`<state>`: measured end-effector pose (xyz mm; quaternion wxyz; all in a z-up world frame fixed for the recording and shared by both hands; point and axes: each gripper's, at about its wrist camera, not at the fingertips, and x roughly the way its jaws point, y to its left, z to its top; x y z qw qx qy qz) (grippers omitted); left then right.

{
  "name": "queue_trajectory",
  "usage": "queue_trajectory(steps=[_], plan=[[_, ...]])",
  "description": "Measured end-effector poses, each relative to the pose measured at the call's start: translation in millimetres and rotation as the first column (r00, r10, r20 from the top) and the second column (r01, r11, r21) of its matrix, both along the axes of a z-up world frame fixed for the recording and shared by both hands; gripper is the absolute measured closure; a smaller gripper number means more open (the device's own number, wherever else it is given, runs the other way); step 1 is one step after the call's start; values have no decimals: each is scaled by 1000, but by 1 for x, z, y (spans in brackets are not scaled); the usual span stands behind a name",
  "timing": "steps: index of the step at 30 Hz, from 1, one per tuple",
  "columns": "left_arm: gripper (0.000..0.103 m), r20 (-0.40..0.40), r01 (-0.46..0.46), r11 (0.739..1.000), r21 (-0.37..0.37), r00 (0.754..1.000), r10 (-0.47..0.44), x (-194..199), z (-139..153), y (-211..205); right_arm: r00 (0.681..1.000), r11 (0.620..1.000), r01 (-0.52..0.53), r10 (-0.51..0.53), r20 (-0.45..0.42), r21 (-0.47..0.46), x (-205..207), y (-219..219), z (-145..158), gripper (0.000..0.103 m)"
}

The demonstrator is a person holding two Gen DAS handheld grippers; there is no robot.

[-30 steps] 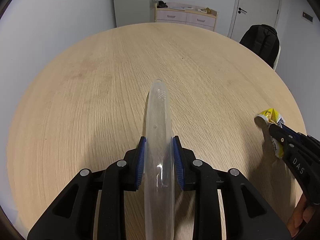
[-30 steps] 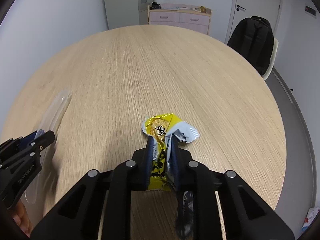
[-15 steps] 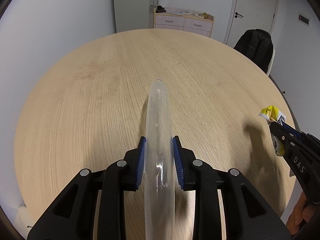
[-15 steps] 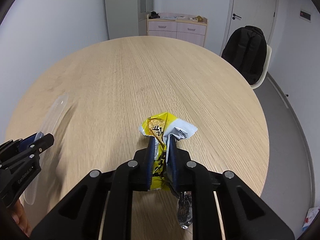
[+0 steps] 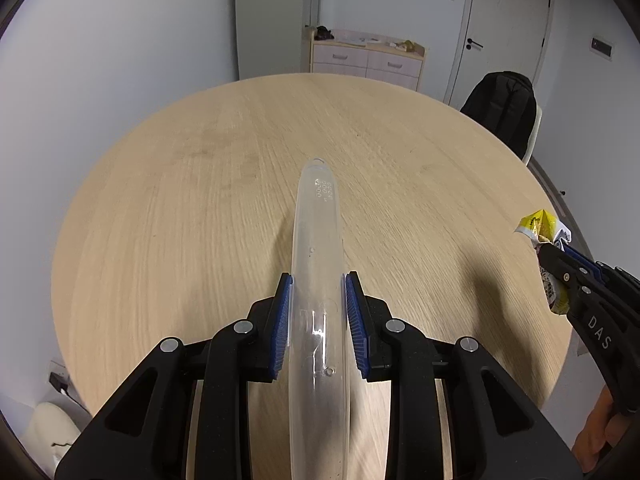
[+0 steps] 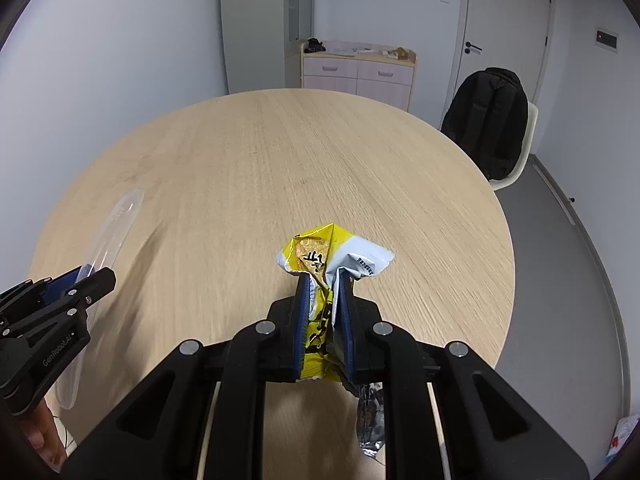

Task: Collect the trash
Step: 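Lift both held items and carry them down over the bin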

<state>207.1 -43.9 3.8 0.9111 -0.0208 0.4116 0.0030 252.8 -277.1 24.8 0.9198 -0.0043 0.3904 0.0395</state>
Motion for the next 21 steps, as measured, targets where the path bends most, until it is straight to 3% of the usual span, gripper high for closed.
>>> queue_trajectory(steps=[21], plan=[[76,63,-26,1000,7,998,25,-120,13,9,995,998,-56,55,85,10,-115,12,26,89]])
